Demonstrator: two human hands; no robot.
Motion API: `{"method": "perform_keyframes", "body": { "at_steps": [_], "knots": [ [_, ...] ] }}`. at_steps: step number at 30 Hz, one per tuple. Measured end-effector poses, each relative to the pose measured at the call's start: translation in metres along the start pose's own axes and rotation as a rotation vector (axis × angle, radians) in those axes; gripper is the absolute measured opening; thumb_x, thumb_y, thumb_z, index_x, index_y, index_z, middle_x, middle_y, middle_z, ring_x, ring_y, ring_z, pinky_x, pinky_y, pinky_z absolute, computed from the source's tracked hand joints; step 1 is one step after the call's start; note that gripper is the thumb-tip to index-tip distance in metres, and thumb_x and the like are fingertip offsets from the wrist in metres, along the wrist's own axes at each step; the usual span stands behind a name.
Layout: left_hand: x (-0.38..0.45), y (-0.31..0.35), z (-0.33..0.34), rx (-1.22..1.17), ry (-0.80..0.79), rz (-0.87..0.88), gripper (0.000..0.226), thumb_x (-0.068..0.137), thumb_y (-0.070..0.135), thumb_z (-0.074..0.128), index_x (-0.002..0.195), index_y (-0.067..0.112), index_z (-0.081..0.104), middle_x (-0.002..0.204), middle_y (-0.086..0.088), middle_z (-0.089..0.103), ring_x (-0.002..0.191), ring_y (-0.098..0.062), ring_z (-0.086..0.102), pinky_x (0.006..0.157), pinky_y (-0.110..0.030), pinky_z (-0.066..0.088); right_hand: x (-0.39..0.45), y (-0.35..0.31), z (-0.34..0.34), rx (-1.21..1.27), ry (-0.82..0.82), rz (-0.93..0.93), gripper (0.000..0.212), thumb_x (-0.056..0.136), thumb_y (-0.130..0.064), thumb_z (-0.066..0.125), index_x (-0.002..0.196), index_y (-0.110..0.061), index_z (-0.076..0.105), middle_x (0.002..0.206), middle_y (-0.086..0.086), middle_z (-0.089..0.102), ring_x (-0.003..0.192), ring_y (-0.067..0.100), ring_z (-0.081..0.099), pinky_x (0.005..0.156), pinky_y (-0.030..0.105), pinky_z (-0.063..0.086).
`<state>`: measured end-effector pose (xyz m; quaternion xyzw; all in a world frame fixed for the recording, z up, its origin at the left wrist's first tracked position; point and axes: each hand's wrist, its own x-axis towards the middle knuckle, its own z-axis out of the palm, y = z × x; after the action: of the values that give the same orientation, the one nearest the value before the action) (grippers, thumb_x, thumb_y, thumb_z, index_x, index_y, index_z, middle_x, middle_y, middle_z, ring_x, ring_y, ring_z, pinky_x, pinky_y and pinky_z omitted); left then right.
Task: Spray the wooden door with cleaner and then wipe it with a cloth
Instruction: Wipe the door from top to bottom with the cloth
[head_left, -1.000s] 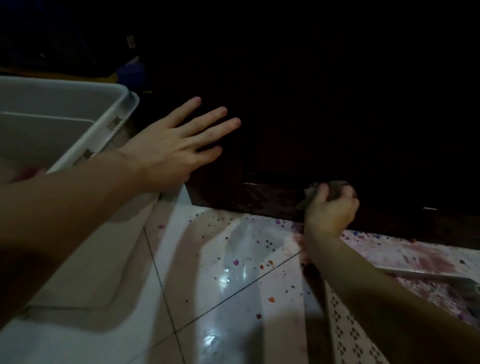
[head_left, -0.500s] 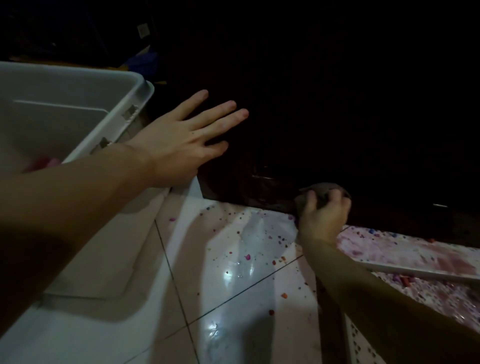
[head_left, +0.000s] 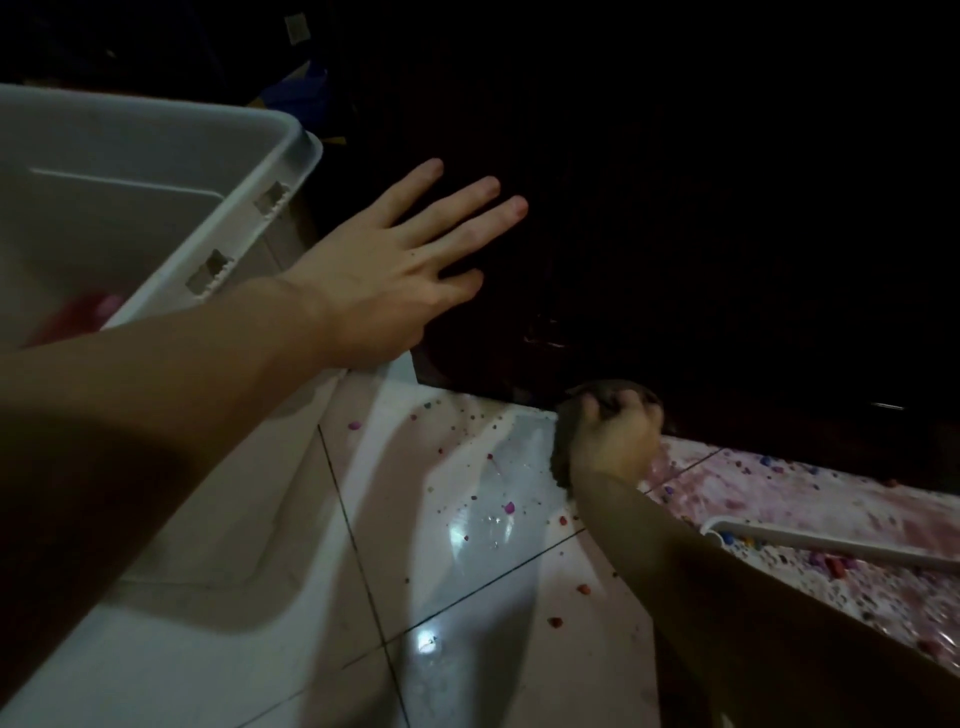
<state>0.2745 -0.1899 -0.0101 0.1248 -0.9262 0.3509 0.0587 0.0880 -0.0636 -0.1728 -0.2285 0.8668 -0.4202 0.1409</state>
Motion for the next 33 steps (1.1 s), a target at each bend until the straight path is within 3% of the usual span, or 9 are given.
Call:
{"method": "perform_keyframes", "body": {
  "at_steps": [2, 5, 7, 10, 14, 22, 25, 29, 33],
  "knots": [
    [0.0, 0.0, 0.001, 0.008, -0.013, -0.003, 0.057, 0.072, 0.03, 0.077, 0.127, 0.019, 0.063, 0.16, -0.016, 0.005, 0.147, -0.035, 0.005, 0.118, -0.059, 0.01, 0.005, 0.009, -0.003, -0.021, 0.056, 0.093, 0.022, 0.094, -0.026, 0.059, 0.112, -0.012, 0.061, 0.131, 0.011, 0.046, 0.123, 0.035, 0.046, 0.108, 0.046, 0.034],
    [0.0, 0.001, 0.0, 0.006, -0.015, 0.003, 0.055, 0.073, 0.031, 0.077, 0.126, 0.019, 0.064, 0.16, -0.016, 0.003, 0.147, -0.035, 0.004, 0.118, -0.058, 0.009, -0.003, -0.001, 0.006, -0.012, 0.02, 0.094, 0.024, 0.096, -0.023, 0.056, 0.113, -0.007, 0.062, 0.126, 0.015, 0.047, 0.117, 0.034, 0.048, 0.094, 0.032, 0.035],
    [-0.001, 0.002, 0.001, 0.004, -0.017, 0.002, 0.054, 0.075, 0.031, 0.075, 0.126, 0.019, 0.063, 0.161, -0.016, 0.002, 0.148, -0.035, 0.004, 0.118, -0.058, 0.009, -0.02, -0.01, 0.019, -0.024, -0.076, -0.034, 0.025, 0.097, -0.026, 0.054, 0.114, -0.01, 0.063, 0.125, 0.011, 0.047, 0.112, 0.029, 0.051, 0.092, 0.032, 0.039],
    [-0.004, 0.004, 0.004, 0.012, -0.045, -0.008, 0.055, 0.077, 0.034, 0.072, 0.13, 0.021, 0.06, 0.161, -0.016, -0.001, 0.148, -0.035, 0.0, 0.118, -0.058, 0.008, -0.041, -0.019, 0.041, -0.067, -0.228, -0.279, 0.025, 0.097, -0.028, 0.052, 0.113, -0.015, 0.065, 0.126, 0.007, 0.045, 0.116, 0.026, 0.046, 0.102, 0.039, 0.041],
    [-0.005, 0.005, 0.003, 0.015, -0.057, -0.003, 0.056, 0.077, 0.033, 0.071, 0.13, 0.021, 0.06, 0.161, -0.015, -0.003, 0.148, -0.035, -0.001, 0.118, -0.058, 0.006, -0.037, -0.026, 0.048, -0.169, -0.323, -0.324, 0.029, 0.098, -0.026, 0.051, 0.122, -0.019, 0.063, 0.134, 0.007, 0.04, 0.124, 0.026, 0.038, 0.103, 0.043, 0.04],
    [-0.005, 0.0, -0.001, 0.005, -0.036, -0.008, 0.051, 0.077, 0.024, 0.066, 0.127, 0.013, 0.062, 0.16, -0.017, 0.011, 0.147, -0.034, 0.01, 0.118, -0.057, 0.012, -0.011, -0.002, 0.007, -0.138, -0.055, -0.074, 0.023, 0.096, -0.017, 0.051, 0.111, -0.008, 0.065, 0.126, 0.014, 0.047, 0.112, 0.035, 0.051, 0.09, 0.037, 0.043],
    [-0.013, -0.003, -0.002, -0.007, -0.04, -0.034, 0.047, 0.076, 0.02, 0.057, 0.122, 0.009, 0.065, 0.158, -0.019, 0.02, 0.145, -0.035, 0.016, 0.117, -0.056, 0.014, -0.021, -0.021, 0.004, -0.018, 0.006, -0.184, 0.02, 0.095, -0.014, 0.054, 0.107, -0.004, 0.065, 0.121, 0.014, 0.051, 0.109, 0.031, 0.053, 0.087, 0.028, 0.038],
    [-0.023, -0.008, -0.003, -0.007, -0.05, -0.064, 0.04, 0.074, 0.017, 0.065, 0.112, 0.005, 0.069, 0.15, -0.022, 0.036, 0.139, -0.039, 0.029, 0.112, -0.057, 0.023, -0.037, -0.062, 0.008, 0.066, -0.074, -0.435, 0.02, 0.095, -0.016, 0.055, 0.107, -0.006, 0.068, 0.113, 0.007, 0.053, 0.102, 0.017, 0.052, 0.083, 0.016, 0.031],
    [-0.023, -0.01, -0.007, -0.006, -0.066, -0.083, 0.041, 0.074, 0.015, 0.062, 0.113, 0.001, 0.067, 0.142, -0.025, 0.044, 0.134, -0.041, 0.036, 0.109, -0.057, 0.028, -0.025, -0.06, -0.005, 0.065, 0.014, -0.458, 0.017, 0.095, -0.016, 0.056, 0.104, -0.006, 0.066, 0.11, 0.009, 0.055, 0.093, 0.015, 0.051, 0.075, 0.013, 0.027]
  ]
}}
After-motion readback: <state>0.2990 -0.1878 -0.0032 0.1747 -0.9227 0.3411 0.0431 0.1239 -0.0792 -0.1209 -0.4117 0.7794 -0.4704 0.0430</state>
